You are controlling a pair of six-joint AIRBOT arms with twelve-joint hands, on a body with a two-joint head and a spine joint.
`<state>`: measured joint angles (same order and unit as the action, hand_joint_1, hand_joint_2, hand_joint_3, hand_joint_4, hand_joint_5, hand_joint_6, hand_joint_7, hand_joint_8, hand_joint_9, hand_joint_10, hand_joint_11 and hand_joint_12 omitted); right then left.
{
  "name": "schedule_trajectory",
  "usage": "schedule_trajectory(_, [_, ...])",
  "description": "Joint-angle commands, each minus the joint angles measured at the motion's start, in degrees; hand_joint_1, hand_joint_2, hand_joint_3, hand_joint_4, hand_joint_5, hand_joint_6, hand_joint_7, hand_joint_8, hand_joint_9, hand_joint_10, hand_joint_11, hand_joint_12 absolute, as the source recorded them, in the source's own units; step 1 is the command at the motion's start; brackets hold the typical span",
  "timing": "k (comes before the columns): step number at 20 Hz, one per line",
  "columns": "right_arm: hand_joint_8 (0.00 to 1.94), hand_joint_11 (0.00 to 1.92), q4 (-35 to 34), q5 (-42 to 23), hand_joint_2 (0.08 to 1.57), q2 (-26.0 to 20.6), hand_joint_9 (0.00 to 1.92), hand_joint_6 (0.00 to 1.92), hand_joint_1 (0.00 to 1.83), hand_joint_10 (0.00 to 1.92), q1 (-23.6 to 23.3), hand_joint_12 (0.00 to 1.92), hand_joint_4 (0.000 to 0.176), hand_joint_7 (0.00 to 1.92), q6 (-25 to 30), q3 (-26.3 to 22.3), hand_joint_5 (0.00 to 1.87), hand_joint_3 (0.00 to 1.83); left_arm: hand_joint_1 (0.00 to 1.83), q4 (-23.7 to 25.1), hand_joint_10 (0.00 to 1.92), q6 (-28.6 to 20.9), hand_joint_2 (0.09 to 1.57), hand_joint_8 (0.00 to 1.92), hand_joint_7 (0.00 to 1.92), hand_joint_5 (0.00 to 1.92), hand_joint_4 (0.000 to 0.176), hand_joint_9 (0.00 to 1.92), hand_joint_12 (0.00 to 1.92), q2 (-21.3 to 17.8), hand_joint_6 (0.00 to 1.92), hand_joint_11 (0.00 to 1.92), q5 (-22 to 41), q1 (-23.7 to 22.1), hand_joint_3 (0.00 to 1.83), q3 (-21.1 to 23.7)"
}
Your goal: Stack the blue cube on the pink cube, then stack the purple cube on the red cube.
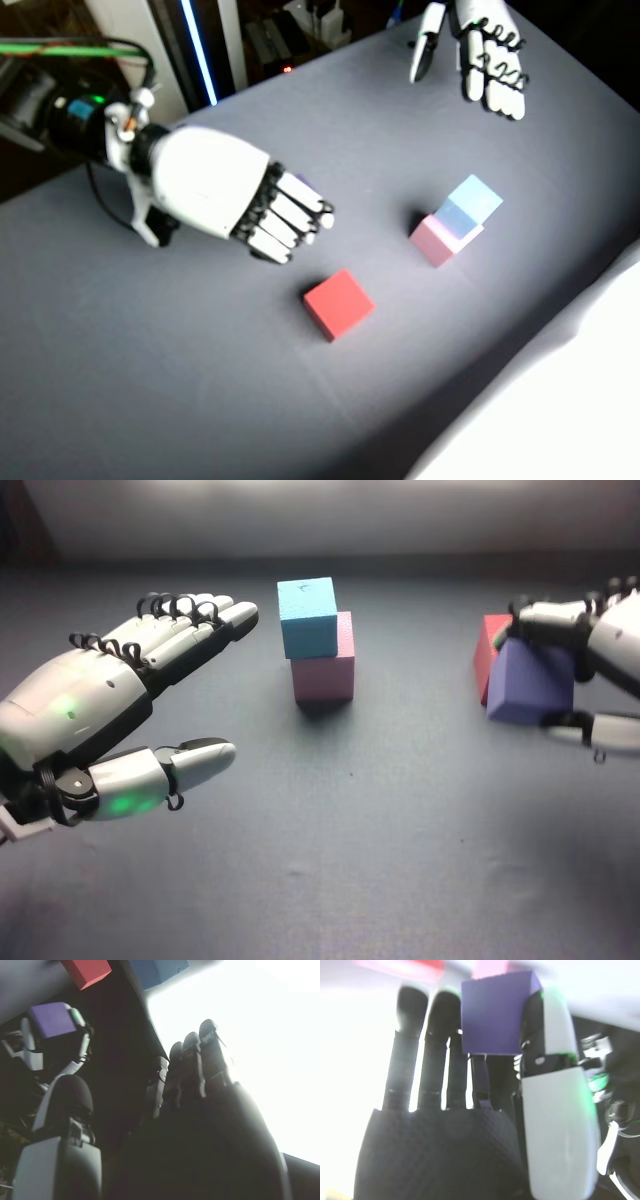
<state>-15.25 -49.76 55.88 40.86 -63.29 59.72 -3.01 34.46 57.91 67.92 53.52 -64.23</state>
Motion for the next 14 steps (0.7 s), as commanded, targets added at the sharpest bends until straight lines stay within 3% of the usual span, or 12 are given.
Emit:
schedule_trajectory(1, [1.39,0.78,-0.2,-5.5,1.25,0.1,0.8,1.35,1.3,1.51,-1.6,1.71,0.0,0.75,-0.9,0.8,0.58,0.01,0.53,0.0,0.0,-0.4,1.36,0.0,0.0,0.0,0.052,0.0,0.0,0.1,0.0,0.0,7.3,-0.1,0.0,-0.1])
schedule_trajectory(2, [1.4,0.84,-0.8,-4.3,1.25,0.5,0.88,1.33,1.23,1.41,-3.2,1.73,0.0,0.85,-1.8,1.7,0.62,0.0,0.53,0.0,0.0,-0.5,1.37,0.0,0.0,0.0,0.039,0.0,0.0,0.2,0.0,0.0,7.3,0.1,0.01,-0.1])
schedule_trajectory(4, [1.41,0.81,-1.7,-1.3,1.25,1.1,0.89,1.36,1.19,1.33,-6.1,1.72,0.0,0.85,-3.6,3.6,0.62,0.0,0.55,-0.1,0.0,-0.7,1.38,0.0,0.0,0.0,0.033,0.0,0.0,0.3,0.0,0.0,7.1,0.4,0.01,-0.1])
schedule_trajectory(5, [1.34,0.77,-3.0,1.7,1.22,2.1,0.86,1.23,1.32,1.49,-8.6,1.76,0.0,0.79,-6.0,5.2,0.66,0.0,0.52,-0.1,0.0,-1.1,1.38,0.0,0.0,0.0,0.014,0.0,0.0,0.6,0.0,0.0,6.9,0.7,0.01,-0.3])
schedule_trajectory(6, [1.34,0.77,-3.5,2.6,1.22,2.6,0.86,1.23,1.32,1.49,-9.3,1.76,0.0,0.79,-6.9,5.9,0.66,0.0,0.52,-0.1,0.0,-1.2,1.38,0.0,0.0,0.0,0.014,0.0,0.0,0.6,0.0,0.0,6.9,0.8,0.01,-0.3])
schedule_trajectory(7, [1.59,1.05,-4.0,3.9,1.26,3.1,1.04,1.36,1.13,1.74,-9.8,1.89,0.0,0.89,-7.7,6.6,0.69,0.0,0.52,-0.1,0.0,-1.3,1.38,0.0,0.0,0.0,0.018,0.0,0.0,0.7,0.0,0.0,6.9,0.8,0.01,-0.4])
schedule_trajectory(8, [1.87,1.38,-4.6,5.1,1.26,3.6,1.3,1.38,1.1,1.88,-10.3,1.91,0.0,1.04,-8.7,7.4,0.71,0.0,0.53,-0.1,0.0,-1.4,1.38,0.0,0.0,0.0,0.015,0.0,0.0,0.8,0.0,0.0,6.9,0.9,0.0,-0.4])
schedule_trajectory(9, [1.93,1.46,-5.3,6.2,1.26,4.2,1.35,1.38,1.09,1.91,-10.8,1.92,0.0,1.05,-9.5,8.3,0.71,0.0,0.53,-0.1,0.0,-1.5,1.38,0.0,0.0,0.0,0.015,0.0,0.0,0.9,0.0,0.0,6.8,0.9,0.0,-0.4])
schedule_trajectory(10, [1.73,1.03,-6.1,7.5,1.28,5.2,0.93,1.25,1.17,1.86,-11.2,1.92,0.0,0.8,-9.6,9.7,0.67,0.0,0.52,-0.1,0.0,-1.6,1.38,0.0,0.0,0.0,0.022,0.0,0.0,1.1,0.0,0.0,6.8,0.9,0.0,-0.5])
schedule_trajectory(12, [1.67,1.05,-7.2,9.0,1.27,6.6,0.96,1.15,1.2,1.91,-11.5,1.92,0.0,0.76,-9.6,11.6,0.69,0.0,0.53,-0.1,0.0,-1.9,1.38,0.0,0.0,0.0,0.053,0.0,0.0,1.3,0.0,0.0,6.8,1.0,0.0,-0.7])
schedule_trajectory(13, [1.71,1.14,-7.7,9.6,1.24,7.4,1.08,1.29,1.12,1.89,-11.7,1.92,0.0,0.92,-9.6,12.6,0.74,0.0,0.51,-0.1,0.0,-1.9,1.37,0.0,0.0,0.0,0.05,0.0,0.0,1.3,0.0,0.0,6.8,1.1,0.0,-0.8])
schedule_trajectory(14, [1.65,0.93,-8.0,9.9,1.27,7.8,0.92,1.21,1.18,1.81,-11.8,1.92,0.0,0.8,-9.6,13.1,0.68,0.0,0.51,-0.1,0.0,-2.0,1.37,0.0,0.0,0.0,0.036,0.0,0.0,1.4,0.0,0.0,6.8,1.1,0.0,-0.8])
